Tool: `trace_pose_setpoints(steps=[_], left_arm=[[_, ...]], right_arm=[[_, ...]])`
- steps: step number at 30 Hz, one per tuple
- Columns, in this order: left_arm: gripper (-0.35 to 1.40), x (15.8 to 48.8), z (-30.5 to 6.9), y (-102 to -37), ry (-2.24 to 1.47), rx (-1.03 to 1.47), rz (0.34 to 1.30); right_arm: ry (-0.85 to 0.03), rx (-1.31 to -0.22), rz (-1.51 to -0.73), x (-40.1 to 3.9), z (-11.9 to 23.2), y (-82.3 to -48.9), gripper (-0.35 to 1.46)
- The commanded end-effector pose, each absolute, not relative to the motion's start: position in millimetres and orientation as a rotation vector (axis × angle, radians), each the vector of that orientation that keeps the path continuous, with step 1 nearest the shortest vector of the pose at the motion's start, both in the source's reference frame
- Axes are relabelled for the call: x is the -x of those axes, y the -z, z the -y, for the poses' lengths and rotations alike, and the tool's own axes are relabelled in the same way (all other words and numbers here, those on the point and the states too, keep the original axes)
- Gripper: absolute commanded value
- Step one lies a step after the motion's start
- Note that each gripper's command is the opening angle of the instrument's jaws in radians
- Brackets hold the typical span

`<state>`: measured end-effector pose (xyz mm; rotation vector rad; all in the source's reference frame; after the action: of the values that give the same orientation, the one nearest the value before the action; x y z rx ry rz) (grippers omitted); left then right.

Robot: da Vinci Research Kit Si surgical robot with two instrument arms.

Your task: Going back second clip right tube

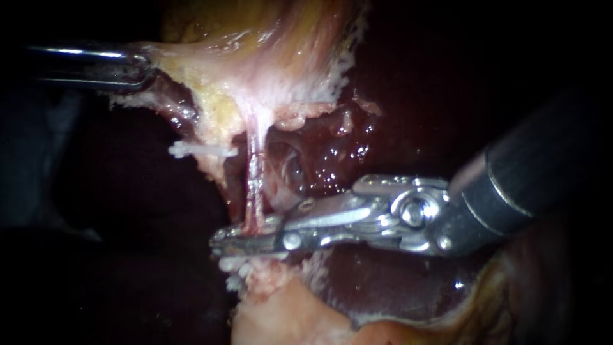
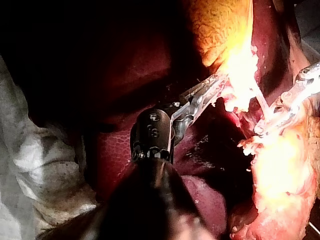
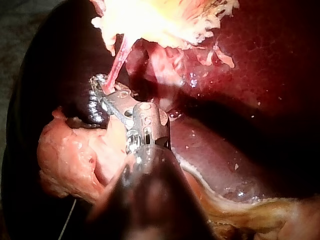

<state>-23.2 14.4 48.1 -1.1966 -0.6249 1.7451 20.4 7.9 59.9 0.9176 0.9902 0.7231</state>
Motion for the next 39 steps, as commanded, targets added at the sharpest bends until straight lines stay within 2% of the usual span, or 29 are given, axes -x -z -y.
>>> trace_pose_setpoints(steps=[1,2,3,6,8,12,15,19,22,32,39], left_arm=[[-0.35,23.2,-14.4,-48.0,-1.745,1.197,0.625],[-0.35,23.2,-14.4,-48.0,-1.745,1.197,0.625],[-0.35,23.2,-14.4,-48.0,-1.745,1.197,0.625],[-0.35,23.2,-14.4,-48.0,-1.745,1.197,0.625],[-0.35,23.2,-14.4,-48.0,-1.745,1.197,0.625],[-0.35,23.2,-14.4,-48.0,-1.745,1.197,0.625],[-0.35,23.2,-14.4,-48.1,-1.745,1.197,0.625],[-0.35,23.1,-14.4,-48.1,-1.745,1.197,0.625],[-0.35,23.1,-14.4,-48.1,-1.746,1.197,0.625],[-0.35,23.0,-14.4,-48.1,-1.746,1.198,0.626],[-0.35,23.0,-14.4,-48.1,-1.746,1.198,0.626]], right_arm=[[-0.723,-0.918,-0.990,-20.4,-7.9,-59.9,-0.35],[-0.728,-0.932,-0.985,-20.4,-7.9,-59.9,-0.35],[-0.721,-0.940,-0.984,-20.4,-7.9,-60.0,-0.22],[-0.719,-0.944,-0.999,-20.6,-7.8,-60.4,0.34],[-0.719,-0.946,-1.008,-20.7,-7.8,-60.8,0.42],[-0.678,-0.919,-1.057,-20.6,-7.8,-61.8,0.45],[-0.609,-0.825,-1.097,-20.4,-8.1,-62.9,0.47],[-0.459,-0.653,-1.117,-19.6,-8.2,-64.0,0.49],[-0.390,-0.595,-1.127,-18.2,-8.0,-64.0,0.49],[-0.283,-0.501,-1.155,-10.8,-9.1,-62.0,0.50],[-0.268,-0.453,-1.155,-6.2,-11.5,-59.8,0.50]])
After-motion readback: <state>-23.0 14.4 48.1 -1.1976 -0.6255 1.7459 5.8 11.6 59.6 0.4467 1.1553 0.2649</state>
